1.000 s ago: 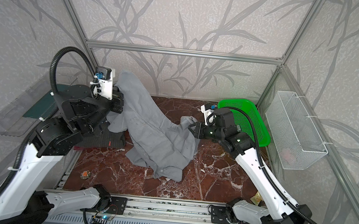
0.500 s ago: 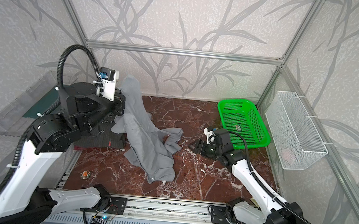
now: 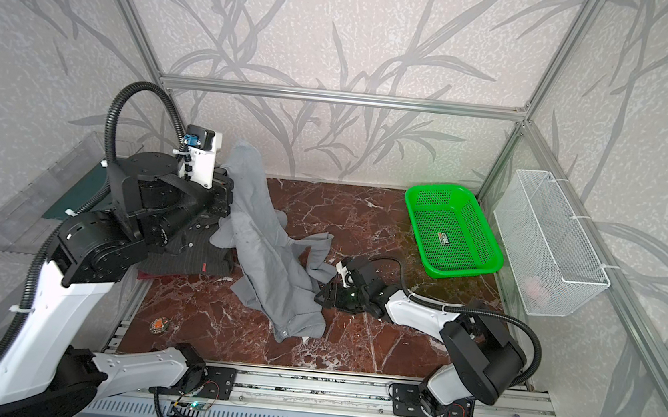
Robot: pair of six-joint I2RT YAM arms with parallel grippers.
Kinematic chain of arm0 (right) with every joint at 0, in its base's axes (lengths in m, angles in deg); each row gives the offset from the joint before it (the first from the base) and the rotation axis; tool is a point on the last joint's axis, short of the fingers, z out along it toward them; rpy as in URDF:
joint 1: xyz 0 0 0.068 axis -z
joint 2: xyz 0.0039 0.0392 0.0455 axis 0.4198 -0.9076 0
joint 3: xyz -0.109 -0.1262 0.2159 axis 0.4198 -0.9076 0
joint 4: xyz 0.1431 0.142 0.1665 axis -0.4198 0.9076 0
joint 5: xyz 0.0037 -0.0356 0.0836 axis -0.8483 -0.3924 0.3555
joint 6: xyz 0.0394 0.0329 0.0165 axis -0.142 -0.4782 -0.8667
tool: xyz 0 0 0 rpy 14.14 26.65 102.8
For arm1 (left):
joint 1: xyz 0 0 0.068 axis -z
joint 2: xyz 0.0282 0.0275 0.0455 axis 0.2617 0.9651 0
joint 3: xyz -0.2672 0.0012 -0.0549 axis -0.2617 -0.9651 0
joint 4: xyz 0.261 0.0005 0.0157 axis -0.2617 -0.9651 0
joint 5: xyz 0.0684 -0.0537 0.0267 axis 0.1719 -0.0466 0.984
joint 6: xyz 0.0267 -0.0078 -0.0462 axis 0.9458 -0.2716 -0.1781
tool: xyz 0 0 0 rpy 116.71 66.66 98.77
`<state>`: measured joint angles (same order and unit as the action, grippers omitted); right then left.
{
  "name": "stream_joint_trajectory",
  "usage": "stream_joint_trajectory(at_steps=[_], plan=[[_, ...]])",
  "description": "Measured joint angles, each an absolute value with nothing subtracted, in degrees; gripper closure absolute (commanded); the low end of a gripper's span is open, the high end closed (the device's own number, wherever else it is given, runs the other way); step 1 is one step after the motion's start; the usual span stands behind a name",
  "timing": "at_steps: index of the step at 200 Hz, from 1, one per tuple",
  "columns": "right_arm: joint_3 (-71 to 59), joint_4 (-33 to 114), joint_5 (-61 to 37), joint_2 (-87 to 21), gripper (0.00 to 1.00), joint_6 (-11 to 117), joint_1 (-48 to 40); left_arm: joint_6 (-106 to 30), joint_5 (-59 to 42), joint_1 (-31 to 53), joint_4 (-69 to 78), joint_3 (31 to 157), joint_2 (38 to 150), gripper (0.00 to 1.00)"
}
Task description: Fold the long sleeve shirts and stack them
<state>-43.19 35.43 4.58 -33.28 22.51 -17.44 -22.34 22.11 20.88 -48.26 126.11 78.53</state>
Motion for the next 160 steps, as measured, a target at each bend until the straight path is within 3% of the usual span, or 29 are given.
stream_joint_trajectory(at_steps=[41,71,91,115,160], plan=[[-43.19,29.22,4.86,-40.13,0.40,21.88,-17.57,-22.34,21.92,20.88,-48.39,126.40,78.60,1.00],[-43.16,21.61,6.50,-44.28,0.60,20.35,-17.79,-22.32,21.92,20.95,-48.45,126.72,78.64,1.00],[-43.27,19.08,6.74,-45.61,0.82,19.63,-17.85,-22.32,21.92,20.99,-48.41,126.86,78.64,1.00],[-43.27,18.49,6.22,-45.37,0.96,19.84,-17.87,-22.19,21.96,21.06,-48.39,126.86,78.64,1.00],[-36.74,37.81,-5.82,-30.44,1.00,32.32,-16.23,-19.06,23.36,21.08,-46.18,126.86,78.62,1.00]])
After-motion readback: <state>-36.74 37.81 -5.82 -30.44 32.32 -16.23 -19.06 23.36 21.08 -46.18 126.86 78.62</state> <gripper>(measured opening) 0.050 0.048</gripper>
